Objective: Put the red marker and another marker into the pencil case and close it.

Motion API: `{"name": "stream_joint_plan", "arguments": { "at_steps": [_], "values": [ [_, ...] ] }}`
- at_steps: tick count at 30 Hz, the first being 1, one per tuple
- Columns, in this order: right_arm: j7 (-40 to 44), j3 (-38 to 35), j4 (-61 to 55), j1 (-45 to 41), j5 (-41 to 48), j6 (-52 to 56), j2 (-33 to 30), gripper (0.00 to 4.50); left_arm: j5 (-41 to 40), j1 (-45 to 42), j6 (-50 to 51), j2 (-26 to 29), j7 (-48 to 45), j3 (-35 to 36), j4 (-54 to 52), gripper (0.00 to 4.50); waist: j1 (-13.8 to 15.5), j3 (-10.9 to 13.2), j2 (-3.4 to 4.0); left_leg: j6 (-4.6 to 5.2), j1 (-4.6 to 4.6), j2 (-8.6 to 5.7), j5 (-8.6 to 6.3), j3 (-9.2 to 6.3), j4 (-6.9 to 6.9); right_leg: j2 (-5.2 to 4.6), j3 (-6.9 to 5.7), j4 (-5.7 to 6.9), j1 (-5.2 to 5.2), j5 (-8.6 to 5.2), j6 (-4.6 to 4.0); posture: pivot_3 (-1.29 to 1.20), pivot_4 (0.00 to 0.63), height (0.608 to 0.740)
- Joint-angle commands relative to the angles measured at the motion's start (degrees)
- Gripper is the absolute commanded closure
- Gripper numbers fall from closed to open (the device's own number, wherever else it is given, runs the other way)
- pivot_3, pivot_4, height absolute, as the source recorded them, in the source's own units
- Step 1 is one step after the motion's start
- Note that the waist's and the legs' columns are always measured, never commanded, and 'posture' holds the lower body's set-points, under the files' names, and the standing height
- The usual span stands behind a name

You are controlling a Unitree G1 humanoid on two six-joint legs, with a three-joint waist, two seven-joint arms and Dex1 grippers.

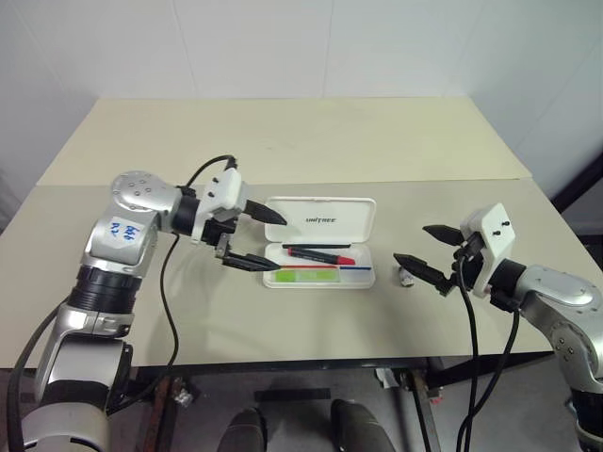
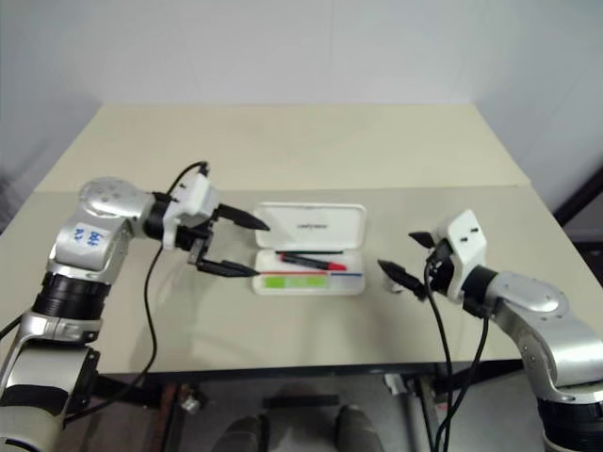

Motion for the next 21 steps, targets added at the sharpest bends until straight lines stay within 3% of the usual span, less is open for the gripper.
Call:
{"name": "stream_joint_plan", "arguments": {
  "at_steps": [1, 9, 21],
  "values": [
    [-7.3, -4.2, -7.1, -1.1, 5.9, 12.8, 0.9, 0.00, -3.5, 1.0, -0.8, 1.1, -1.4, 2.8, -0.2, 0.19, 0.0, 0.0, 0.00, 0.00, 0.00, 0.00, 0.00, 0.00, 0.00, 0.00, 0.00, -0.02, 0.00, 0.00, -0.01, 0.00, 0.150, 0.740],
    [-19.6, -3.2, -13.6, 0.8, 6.5, 24.6, 9.9, 0.00, -2.7, 3.0, -6.2, 0.6, -0.3, 3.0, 2.4, 0.19, -0.1, 0.0, -0.01, 0.00, -0.03, -0.01, 0.00, 0.01, -0.07, -0.01, 0.00, -0.13, 0.00, 0.01, 0.00, 0.00, 0.150, 0.740],
    [-19.5, 3.5, -4.7, 2.9, -2.6, 14.8, 12.0, 0.00, -4.6, 3.8, -4.5, 2.5, -1.0, 3.7, 0.2, 0.19, -0.3, 0.0, -0.01, 0.02, -0.03, 0.00, 0.00, 0.06, -0.10, 0.01, 0.00, -0.31, 0.01, 0.02, 0.01, 0.00, 0.150, 0.740]
  ]
}}
